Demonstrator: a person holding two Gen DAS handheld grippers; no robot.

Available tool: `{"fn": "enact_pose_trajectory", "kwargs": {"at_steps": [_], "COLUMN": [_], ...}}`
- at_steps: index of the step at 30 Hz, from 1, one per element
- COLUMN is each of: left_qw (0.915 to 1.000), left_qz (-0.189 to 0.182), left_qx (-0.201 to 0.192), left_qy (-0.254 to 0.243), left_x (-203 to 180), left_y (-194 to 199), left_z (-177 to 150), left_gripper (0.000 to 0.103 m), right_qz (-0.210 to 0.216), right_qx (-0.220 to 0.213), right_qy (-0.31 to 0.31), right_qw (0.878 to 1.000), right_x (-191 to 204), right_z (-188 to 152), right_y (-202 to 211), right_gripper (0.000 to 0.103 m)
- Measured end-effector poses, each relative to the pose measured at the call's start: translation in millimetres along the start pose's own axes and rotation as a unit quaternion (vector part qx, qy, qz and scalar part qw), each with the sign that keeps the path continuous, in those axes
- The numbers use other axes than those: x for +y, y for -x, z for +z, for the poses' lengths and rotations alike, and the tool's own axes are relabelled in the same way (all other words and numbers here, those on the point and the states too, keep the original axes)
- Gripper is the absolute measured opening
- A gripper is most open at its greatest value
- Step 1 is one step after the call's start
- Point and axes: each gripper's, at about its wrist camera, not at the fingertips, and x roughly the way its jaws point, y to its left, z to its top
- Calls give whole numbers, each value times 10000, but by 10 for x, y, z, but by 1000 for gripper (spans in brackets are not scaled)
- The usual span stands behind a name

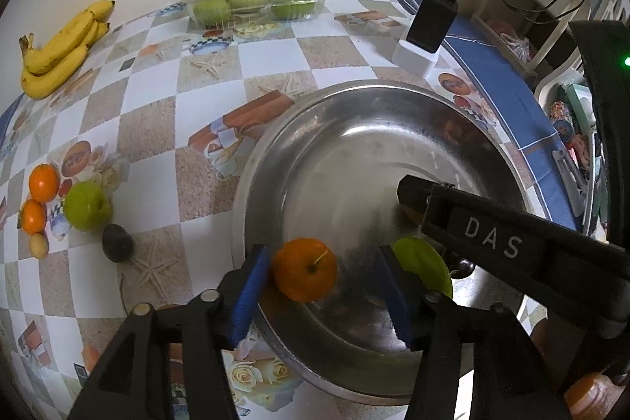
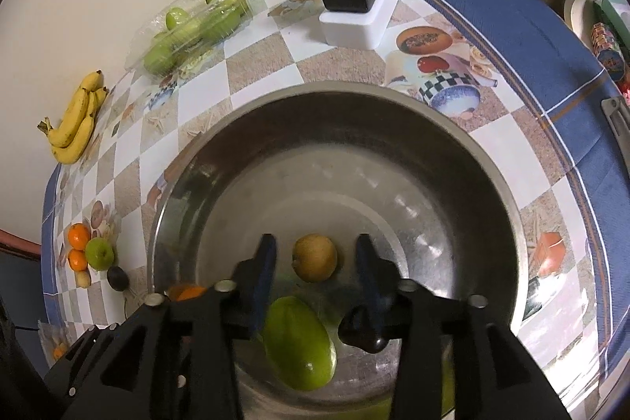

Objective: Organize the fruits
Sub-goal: 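Open left tool to drop the tangerine while right tool releases the brown fruit into the bowl, then withdraw both tools from the bowl back toward the fruit cluster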

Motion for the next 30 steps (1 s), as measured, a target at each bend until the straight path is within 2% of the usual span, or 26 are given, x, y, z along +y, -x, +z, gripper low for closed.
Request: {"fn": "enact_pose_trajectory", "kwargs": {"at_steps": [9, 13, 23, 30], "left_qw": [9996, 9980, 9850, 9766], "left_qz": [-22, 90, 550, 587], "left_qx": [-236, -359, -463, -391], "left_qy": [164, 519, 1570, 2032], "left_x": [69, 221, 806, 1128], "left_y": [228, 327, 455, 455], "left_z": [77, 111, 82, 20], "left_gripper": [68, 68, 69, 71], "right_qz": [54, 61, 8, 3], "right_qx": [-315, -379, -240, -158], "right_qy": [27, 74, 239, 396], "right_qw": [9995, 9992, 9994, 9991], "right_x": [45, 71, 168, 247], "right_z": [63, 71, 16, -36], "right_y": [259, 323, 279, 251], "right_gripper": [50, 50, 50, 50]}}
